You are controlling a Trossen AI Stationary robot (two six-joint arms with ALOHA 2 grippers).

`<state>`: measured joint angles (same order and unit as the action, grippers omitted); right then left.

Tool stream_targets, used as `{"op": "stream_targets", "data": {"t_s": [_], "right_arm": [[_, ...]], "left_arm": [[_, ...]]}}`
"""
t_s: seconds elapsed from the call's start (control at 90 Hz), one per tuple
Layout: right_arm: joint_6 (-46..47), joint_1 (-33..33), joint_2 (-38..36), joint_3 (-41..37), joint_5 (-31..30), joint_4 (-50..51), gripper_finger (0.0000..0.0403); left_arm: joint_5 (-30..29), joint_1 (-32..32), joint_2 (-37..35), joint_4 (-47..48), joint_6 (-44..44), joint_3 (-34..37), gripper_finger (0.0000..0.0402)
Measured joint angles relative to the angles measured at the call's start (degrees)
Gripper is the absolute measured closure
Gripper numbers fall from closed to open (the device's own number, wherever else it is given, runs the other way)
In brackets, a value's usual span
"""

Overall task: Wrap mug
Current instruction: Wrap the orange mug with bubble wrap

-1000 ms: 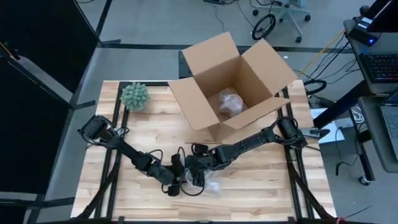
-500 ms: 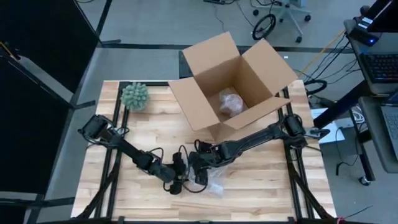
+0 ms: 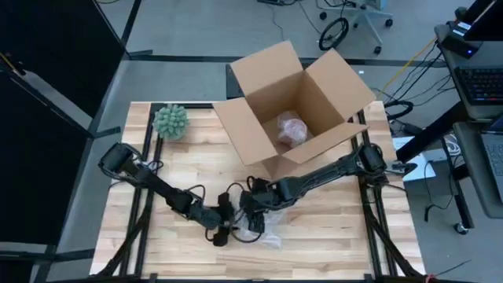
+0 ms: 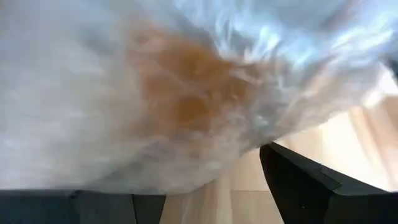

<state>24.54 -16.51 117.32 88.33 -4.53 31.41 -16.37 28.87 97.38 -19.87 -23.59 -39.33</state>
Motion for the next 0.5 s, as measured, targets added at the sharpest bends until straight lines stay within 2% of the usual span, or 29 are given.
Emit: {"op": "stream_targets", "data": {"t_s": [0.189,0.344,0.433,0.5], "right_arm": [[0.0,-0.1,0.5,0.1,0.0,-0.2,0.0195],[-0.3,-0.1,0.5,0.1,-0.2,-1.6,0.0195],[-0.4,-0.1,0.5,0.1,-0.3,-1.6,0.0195],[-0.6,-0.1,0.5,0.1,-0.3,-1.7,0.0195]], "left_arm": [[-1.2,0.0,-9.8,9.8,-3.1,0.0,0.0173],[-6.9,0.1,-15.7,8.9,-4.2,0.0,0.0173],[-10.0,0.0,-16.5,7.7,-4.2,0.0,0.0173],[-10.2,0.0,-16.5,7.9,-4.1,0.0,0.0173]]}}
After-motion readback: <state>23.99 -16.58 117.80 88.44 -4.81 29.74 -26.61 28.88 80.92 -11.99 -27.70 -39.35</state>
